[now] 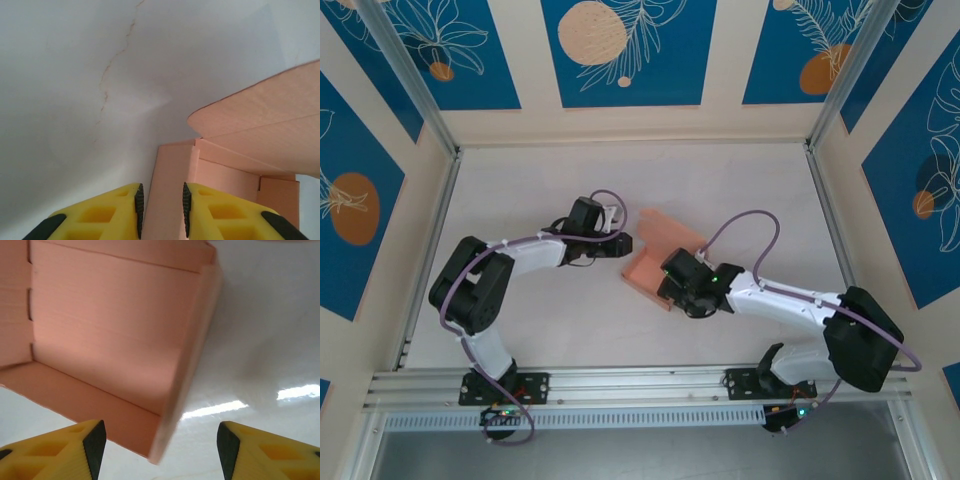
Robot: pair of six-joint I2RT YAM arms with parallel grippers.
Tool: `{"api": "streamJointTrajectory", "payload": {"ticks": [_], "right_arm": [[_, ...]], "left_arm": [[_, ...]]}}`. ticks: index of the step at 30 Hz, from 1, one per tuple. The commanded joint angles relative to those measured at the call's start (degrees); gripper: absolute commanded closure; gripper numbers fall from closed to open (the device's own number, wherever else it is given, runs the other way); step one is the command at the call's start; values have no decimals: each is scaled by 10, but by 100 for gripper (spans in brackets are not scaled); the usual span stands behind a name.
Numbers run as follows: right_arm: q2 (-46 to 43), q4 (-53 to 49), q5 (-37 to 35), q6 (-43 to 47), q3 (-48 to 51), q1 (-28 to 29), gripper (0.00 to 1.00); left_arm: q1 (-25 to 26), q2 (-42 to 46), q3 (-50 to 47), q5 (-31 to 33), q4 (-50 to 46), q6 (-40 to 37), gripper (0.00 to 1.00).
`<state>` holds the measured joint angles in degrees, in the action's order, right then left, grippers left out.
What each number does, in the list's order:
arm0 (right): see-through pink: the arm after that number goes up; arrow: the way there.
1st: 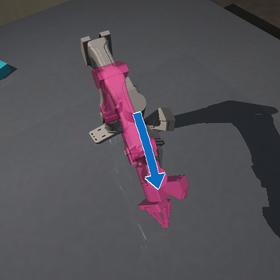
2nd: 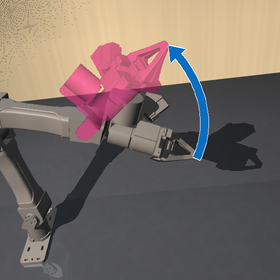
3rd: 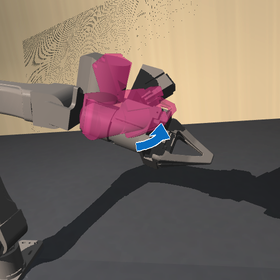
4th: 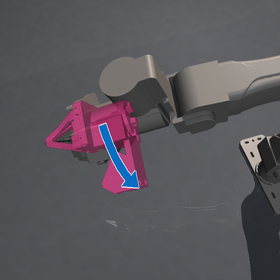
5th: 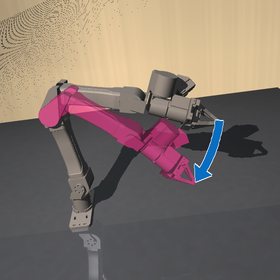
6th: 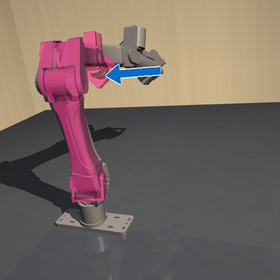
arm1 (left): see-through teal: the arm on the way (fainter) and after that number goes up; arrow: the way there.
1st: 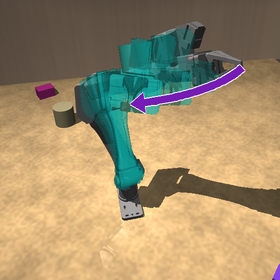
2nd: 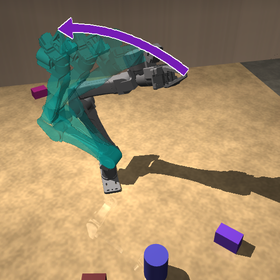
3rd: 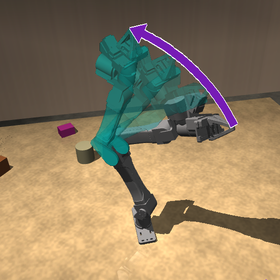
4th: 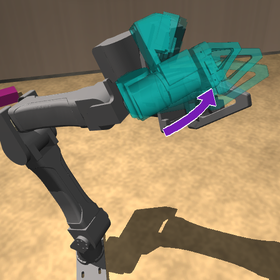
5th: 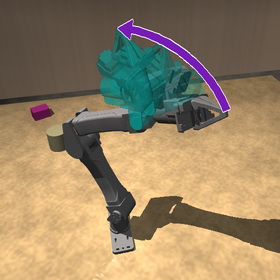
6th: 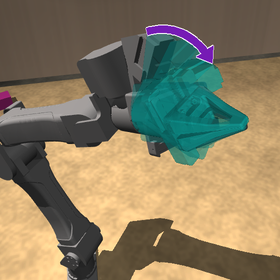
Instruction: Fold the paper box
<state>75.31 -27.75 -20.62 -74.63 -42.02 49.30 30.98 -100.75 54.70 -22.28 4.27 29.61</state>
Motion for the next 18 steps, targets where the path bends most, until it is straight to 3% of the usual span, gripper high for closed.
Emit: {"api": "streamJointTrajectory", "payload": {"ticks": [1, 9, 18], "right_arm": [[14, 12, 10, 55, -27, -15, 38], [82, 59, 109, 202, -58, -103, 41], [101, -28, 96, 311, -155, -123, 40]], "left_arm": [[5, 11, -32, 2, 20, 17, 72], [10, 68, -107, 10, 62, 62, 77], [46, 132, -181, 71, 108, 123, 79]]}}
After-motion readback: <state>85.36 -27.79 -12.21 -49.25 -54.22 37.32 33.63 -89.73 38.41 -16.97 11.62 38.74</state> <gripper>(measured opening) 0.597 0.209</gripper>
